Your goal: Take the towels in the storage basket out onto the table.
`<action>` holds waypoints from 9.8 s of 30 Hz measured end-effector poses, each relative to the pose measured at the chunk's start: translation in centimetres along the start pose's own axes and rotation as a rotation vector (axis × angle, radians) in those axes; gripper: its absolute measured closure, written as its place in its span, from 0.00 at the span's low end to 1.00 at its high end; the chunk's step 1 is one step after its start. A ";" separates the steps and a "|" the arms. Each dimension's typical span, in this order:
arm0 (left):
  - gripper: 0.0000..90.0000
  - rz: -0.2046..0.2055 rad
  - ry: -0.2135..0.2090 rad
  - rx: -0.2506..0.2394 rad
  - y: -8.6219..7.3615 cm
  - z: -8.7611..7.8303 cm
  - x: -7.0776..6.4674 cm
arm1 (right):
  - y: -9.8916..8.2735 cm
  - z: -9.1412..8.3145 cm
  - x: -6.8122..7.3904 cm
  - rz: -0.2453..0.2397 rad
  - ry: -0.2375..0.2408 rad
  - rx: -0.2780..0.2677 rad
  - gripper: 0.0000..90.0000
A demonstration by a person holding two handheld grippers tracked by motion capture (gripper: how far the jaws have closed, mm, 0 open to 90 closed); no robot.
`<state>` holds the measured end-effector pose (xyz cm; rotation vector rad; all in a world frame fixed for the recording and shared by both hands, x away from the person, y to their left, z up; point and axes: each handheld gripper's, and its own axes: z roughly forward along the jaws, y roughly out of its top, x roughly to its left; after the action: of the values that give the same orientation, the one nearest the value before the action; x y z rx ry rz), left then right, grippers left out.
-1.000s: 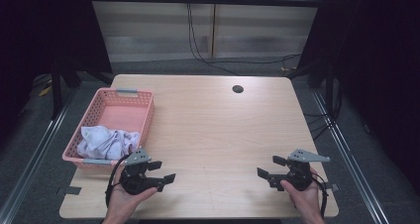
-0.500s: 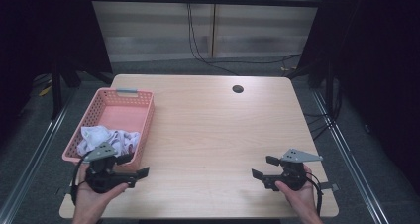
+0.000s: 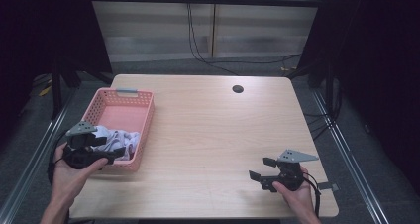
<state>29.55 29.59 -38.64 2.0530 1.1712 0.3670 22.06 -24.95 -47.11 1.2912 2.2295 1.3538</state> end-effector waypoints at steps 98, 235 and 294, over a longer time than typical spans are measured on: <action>0.53 0.061 0.063 0.475 4.6 7.3 6.2 | 0.2 0.0 -0.4 0.028 0.001 0.011 0.22; 0.38 0.402 -0.422 0.142 5.8 11.4 -16.2 | 5.3 4.4 3.6 -0.126 0.166 0.033 0.49; 0.44 0.224 -0.572 -0.088 2.8 14.3 -18.0 | 7.7 5.4 -1.5 -0.055 0.051 -0.021 0.95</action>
<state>29.47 7.22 -44.63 2.0232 0.5736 -0.0691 30.41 -21.44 -44.18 1.1919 2.2602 1.4018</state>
